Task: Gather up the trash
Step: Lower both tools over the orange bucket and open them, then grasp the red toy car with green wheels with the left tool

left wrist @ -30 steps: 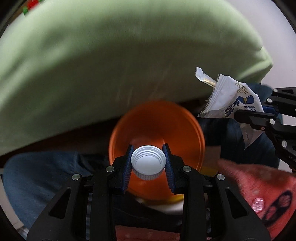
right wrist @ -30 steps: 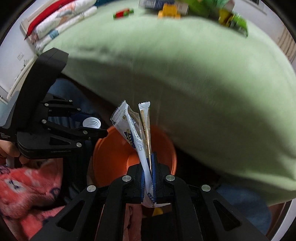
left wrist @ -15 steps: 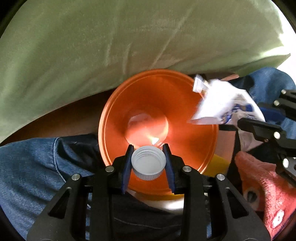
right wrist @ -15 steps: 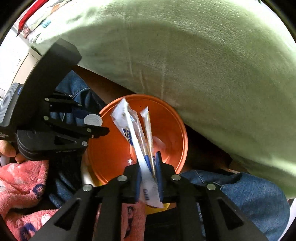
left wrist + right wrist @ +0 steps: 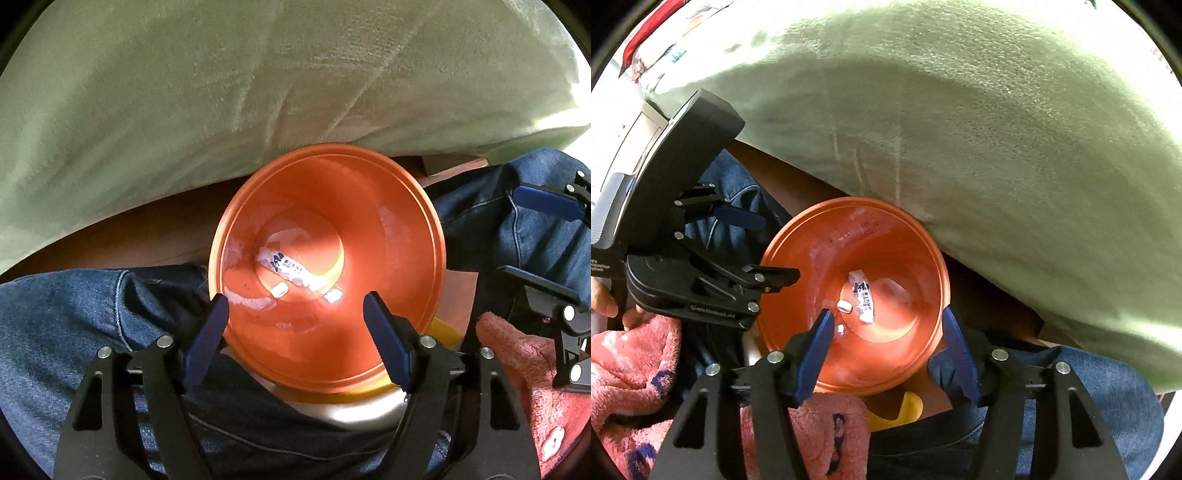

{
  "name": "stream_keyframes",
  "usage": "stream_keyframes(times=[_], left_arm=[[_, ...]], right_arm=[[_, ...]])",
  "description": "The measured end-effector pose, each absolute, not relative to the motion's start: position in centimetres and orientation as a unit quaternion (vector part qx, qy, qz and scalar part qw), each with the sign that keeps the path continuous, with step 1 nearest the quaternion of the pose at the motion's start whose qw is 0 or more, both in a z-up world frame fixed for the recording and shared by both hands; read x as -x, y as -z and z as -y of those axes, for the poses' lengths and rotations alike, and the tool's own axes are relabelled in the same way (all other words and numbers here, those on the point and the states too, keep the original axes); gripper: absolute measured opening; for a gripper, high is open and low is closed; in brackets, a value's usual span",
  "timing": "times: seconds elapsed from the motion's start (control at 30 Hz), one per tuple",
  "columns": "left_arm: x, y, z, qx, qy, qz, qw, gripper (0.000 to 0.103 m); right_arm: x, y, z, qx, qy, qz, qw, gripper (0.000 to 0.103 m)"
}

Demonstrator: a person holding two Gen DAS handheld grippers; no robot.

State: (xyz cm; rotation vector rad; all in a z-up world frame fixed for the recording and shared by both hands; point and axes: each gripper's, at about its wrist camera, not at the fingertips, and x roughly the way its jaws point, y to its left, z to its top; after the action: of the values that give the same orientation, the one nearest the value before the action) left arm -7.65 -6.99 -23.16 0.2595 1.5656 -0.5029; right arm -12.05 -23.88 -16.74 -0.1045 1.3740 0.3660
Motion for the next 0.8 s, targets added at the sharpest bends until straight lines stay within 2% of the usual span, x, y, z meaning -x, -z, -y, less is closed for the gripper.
stream_keyframes(times=[0.2, 0.3, 0.37, 0.47, 0.63, 0.8], left_arm=[[8.0, 22.7, 6.4, -0.112, 0.223, -0.685, 0.685, 0.073], [7.8, 20.7, 5.8, -0.099, 0.233, -0.662, 0.705, 0.073], [7.2, 18.3, 5.2, -0.090, 0.239, -0.633, 0.731, 0.073], [5.9, 13.9, 3.7, -0.079, 0.231, -0.569, 0.785, 0.074], [2.4, 7.6, 0.2, -0.047, 0.169, -0.467, 0.867, 0.084], [-2.8, 5.4, -1.9, -0.018, 0.109, -0.430, 0.896, 0.085]], right_arm=[[12.0, 15.5, 24.0, 0.048, -0.164, -0.617, 0.768, 0.060], [11.7, 13.9, 24.5, 0.053, -0.155, -0.598, 0.784, 0.060], [11.5, 12.1, 25.0, 0.053, -0.147, -0.574, 0.804, 0.060], [11.2, 9.1, 25.8, 0.046, -0.138, -0.530, 0.835, 0.066], [10.8, 5.3, 26.5, 0.030, -0.127, -0.464, 0.876, 0.066], [10.2, 4.2, 26.5, 0.004, -0.125, -0.443, 0.888, 0.066]])
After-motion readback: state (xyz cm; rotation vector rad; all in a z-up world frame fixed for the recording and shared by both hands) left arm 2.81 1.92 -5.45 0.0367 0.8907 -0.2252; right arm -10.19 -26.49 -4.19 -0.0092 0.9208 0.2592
